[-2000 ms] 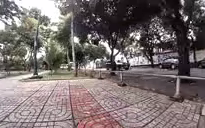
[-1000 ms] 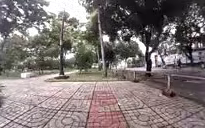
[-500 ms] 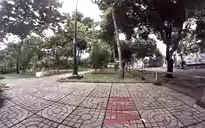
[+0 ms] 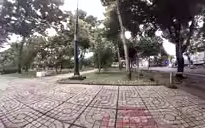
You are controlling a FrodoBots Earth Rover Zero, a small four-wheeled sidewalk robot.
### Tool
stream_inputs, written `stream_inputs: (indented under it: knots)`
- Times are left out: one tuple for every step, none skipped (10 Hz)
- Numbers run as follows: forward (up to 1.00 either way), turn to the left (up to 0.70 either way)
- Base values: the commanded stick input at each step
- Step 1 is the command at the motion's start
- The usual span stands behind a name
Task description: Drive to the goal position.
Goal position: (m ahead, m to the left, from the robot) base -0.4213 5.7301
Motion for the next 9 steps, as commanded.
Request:
stream_inputs:
  knots:
    - [1.0,-0.27]
    - [1.0,-0.27]
    - [1.0,-0.27]
    - [1.0,-0.27]
    - [1.0,-0.27]
    - [1.0,-0.19]
    - [1.0,-0.01]
    - [1.0,0.0]
    - [1.0,0.0]
